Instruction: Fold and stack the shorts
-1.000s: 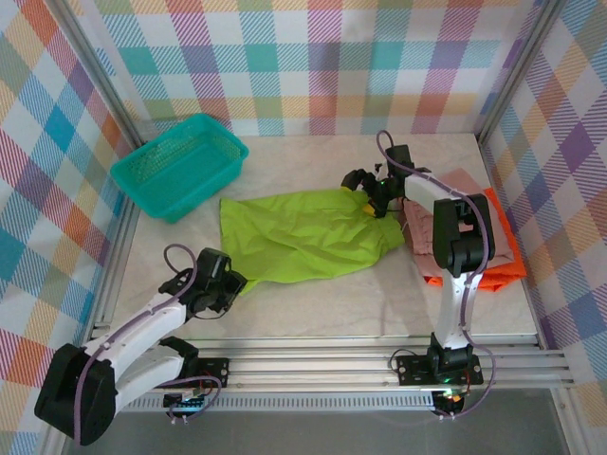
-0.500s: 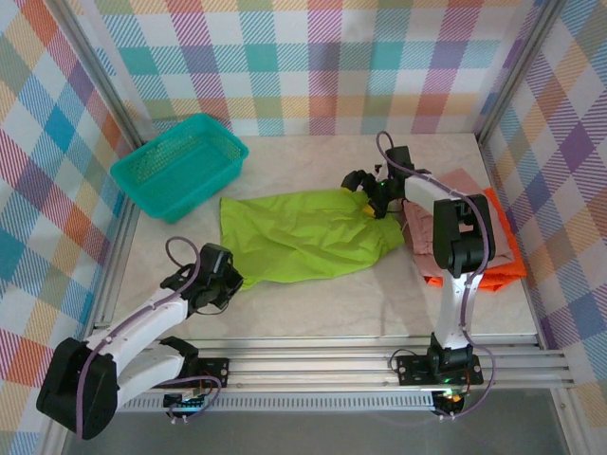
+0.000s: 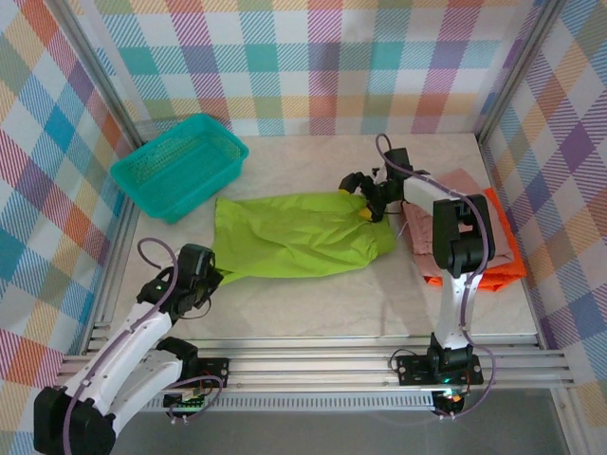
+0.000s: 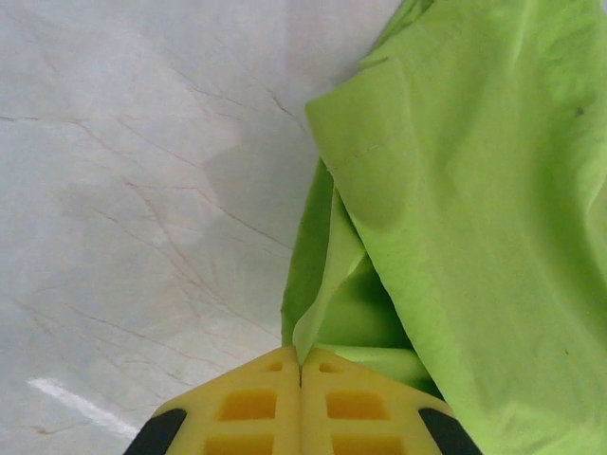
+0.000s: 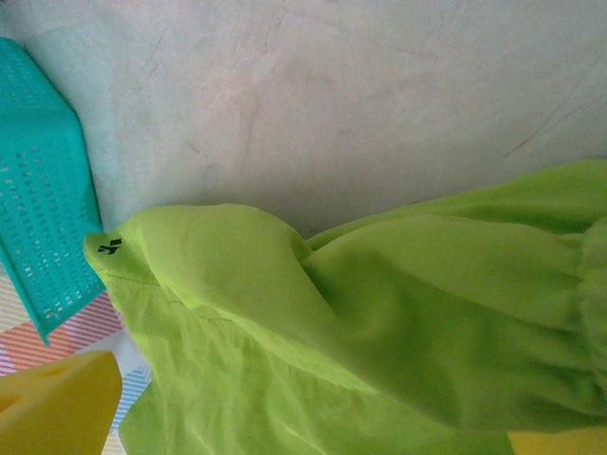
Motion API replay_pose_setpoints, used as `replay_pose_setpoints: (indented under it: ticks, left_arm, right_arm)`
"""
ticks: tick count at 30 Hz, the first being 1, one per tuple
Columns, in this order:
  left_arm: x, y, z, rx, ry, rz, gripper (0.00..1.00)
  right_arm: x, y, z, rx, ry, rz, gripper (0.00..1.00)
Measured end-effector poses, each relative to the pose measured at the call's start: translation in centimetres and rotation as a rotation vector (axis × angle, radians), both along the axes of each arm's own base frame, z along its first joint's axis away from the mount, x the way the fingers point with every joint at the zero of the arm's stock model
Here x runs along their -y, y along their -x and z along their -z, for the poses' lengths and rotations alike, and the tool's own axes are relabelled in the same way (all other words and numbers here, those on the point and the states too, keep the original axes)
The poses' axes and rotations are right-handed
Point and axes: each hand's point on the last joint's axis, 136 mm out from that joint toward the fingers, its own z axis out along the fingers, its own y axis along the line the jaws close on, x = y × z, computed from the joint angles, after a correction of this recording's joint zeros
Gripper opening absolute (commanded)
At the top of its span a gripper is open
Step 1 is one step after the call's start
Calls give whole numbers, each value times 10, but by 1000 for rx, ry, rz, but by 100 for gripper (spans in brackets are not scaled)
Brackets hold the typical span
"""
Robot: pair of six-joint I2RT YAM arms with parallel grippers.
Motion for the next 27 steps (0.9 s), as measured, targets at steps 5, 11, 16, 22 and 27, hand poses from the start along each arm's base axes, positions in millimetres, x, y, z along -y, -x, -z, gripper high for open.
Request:
replay_pose_setpoints:
  ticks: [5, 11, 16, 22, 27]
  left_arm:
    - [-30, 15, -9, 7, -112, -63, 59]
    - [-21, -3, -103, 214, -80, 7, 98]
    - [22, -39, -150, 356, 94, 124, 100]
    - [76, -72, -67, 157, 178, 244, 100]
    - [97, -75, -18, 74, 197, 282, 100]
  right_arm:
    - [1, 4, -2, 3, -13, 2, 100]
    - [6, 26, -24, 20, -11, 4, 99]
    - [8, 48, -79, 137, -15, -10, 99]
    - [14, 80, -91, 193, 9, -34, 100]
    - [25, 109, -43, 76, 76, -33, 99]
